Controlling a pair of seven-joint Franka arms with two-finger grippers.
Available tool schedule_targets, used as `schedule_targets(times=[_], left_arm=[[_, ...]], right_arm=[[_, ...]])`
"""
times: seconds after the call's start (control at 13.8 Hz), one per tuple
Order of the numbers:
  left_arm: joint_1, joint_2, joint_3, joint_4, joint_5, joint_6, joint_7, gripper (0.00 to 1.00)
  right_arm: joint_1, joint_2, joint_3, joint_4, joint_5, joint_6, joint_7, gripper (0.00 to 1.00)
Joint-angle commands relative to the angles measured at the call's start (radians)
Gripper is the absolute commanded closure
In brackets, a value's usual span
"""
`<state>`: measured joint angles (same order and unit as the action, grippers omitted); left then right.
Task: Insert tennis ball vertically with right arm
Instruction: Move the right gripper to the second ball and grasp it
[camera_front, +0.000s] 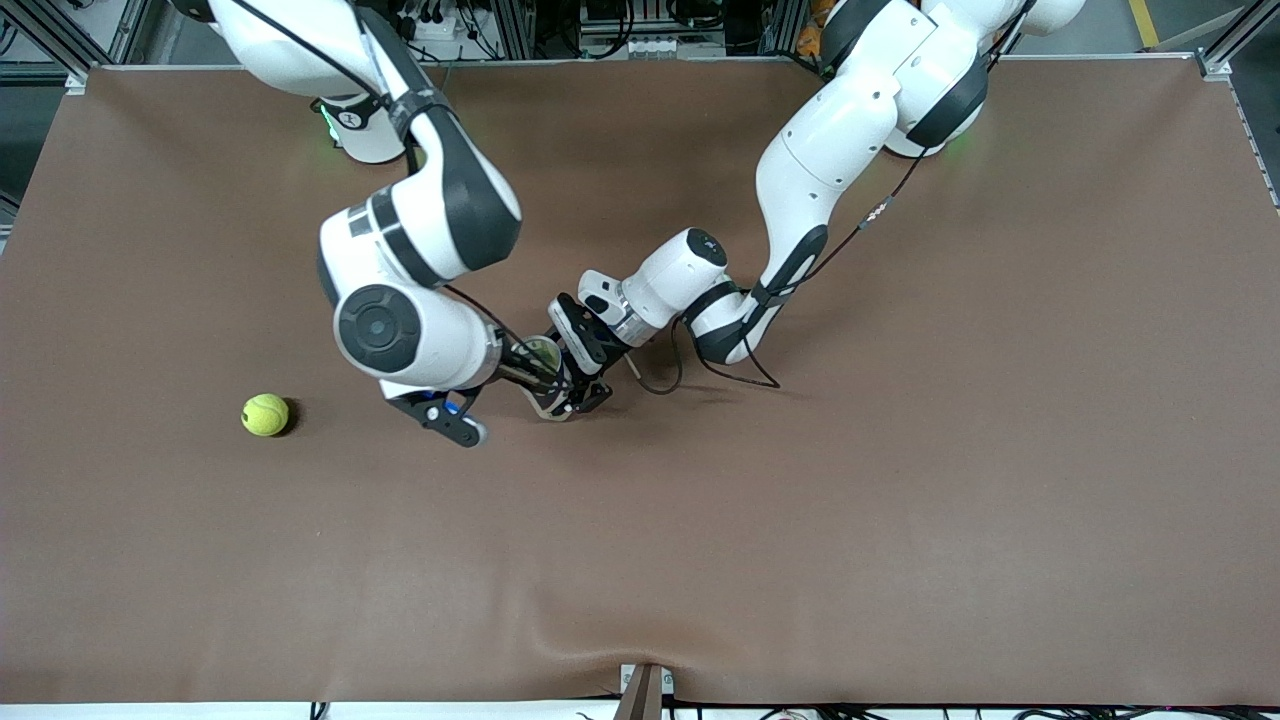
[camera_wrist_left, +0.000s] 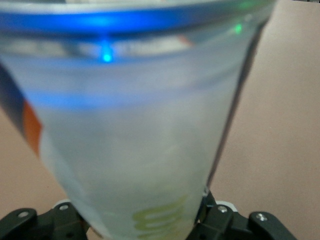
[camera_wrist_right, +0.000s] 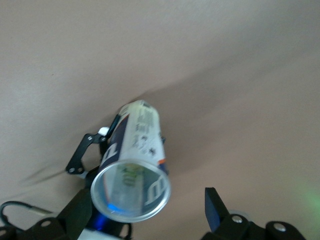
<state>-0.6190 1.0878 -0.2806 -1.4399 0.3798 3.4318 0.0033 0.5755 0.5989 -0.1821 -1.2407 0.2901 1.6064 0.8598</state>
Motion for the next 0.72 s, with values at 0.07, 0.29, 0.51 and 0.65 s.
schedule_targets(times=[0.07, 0.29, 0.51, 0.65], left_arm=[[0.001, 0.012, 0.006, 0.009, -0.015, 0.010, -0.006, 0.19], [0.002, 0.009, 0.006, 0.007, -0.012, 0.010, -0.006, 0.19], [0.002, 0.009, 0.006, 0.009, -0.015, 0.010, -0.006, 0.19], [0.002, 0.009, 0.006, 0.007, -0.015, 0.010, -0.006, 0.19]], right_arm=[[-0.104, -0.037, 0.004, -0.002, -0.084, -0.101, -0.160, 0.00], [-0.225, -0.037, 0.003, -0.003, -0.143, -0.132, -0.347, 0.00], [-0.333, -0.012, 0.004, -0.011, -0.251, -0.111, -0.565, 0.00], [-0.390, -0.004, 0.004, -0.031, -0.281, -0.066, -0.684, 0.00]])
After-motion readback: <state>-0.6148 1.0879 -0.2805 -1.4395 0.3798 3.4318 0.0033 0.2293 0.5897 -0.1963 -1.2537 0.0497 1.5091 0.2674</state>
